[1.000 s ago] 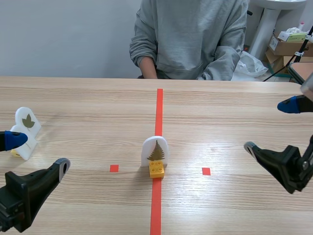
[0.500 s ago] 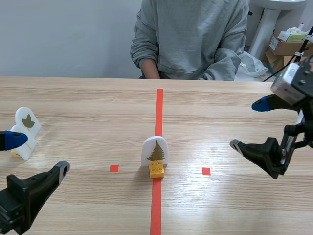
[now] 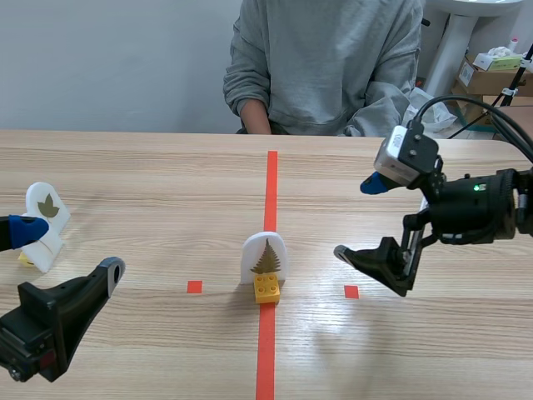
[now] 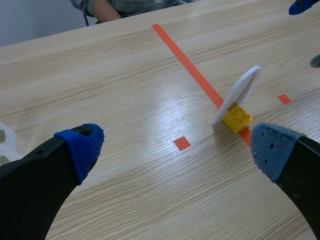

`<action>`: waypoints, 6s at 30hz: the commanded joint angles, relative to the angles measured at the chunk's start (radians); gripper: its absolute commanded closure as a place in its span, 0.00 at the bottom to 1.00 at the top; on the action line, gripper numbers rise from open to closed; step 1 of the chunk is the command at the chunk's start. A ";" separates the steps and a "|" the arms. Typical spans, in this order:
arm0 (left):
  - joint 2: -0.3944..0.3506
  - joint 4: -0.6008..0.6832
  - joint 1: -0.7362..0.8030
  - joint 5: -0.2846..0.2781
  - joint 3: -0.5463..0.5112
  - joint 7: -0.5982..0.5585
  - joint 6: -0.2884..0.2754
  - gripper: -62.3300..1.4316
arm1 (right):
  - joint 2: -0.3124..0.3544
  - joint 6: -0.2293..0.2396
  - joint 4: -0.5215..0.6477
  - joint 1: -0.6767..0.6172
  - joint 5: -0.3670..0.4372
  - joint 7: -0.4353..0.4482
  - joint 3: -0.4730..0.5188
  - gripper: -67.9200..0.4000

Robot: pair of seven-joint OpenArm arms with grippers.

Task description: Do the leaf sorting experiment

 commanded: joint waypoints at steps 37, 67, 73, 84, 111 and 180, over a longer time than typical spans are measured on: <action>-0.001 0.025 -0.017 -0.006 -0.004 -0.016 -0.001 0.00 | -0.317 -0.139 -0.325 0.158 -0.100 0.098 -0.219 0.00; -0.001 0.025 -0.016 -0.006 -0.004 -0.013 -0.001 0.00 | -0.336 -0.192 -0.325 0.130 -0.103 0.088 -0.229 0.75; -0.001 0.025 -0.016 -0.006 -0.004 -0.012 -0.001 0.00 | -0.336 -0.191 -0.325 0.130 -0.103 0.091 -0.229 0.83; -0.001 0.025 -0.016 -0.006 -0.004 -0.009 -0.001 0.00 | -0.341 -0.191 -0.325 0.130 -0.102 0.093 -0.229 0.98; -0.001 0.024 -0.016 -0.006 -0.004 -0.009 -0.001 0.00 | -0.191 -0.314 -0.264 0.095 0.111 -0.028 0.254 0.98; -0.001 0.024 -0.016 -0.006 -0.004 -0.005 -0.001 0.00 | -0.138 -0.642 -0.656 0.195 0.233 -0.057 0.407 0.35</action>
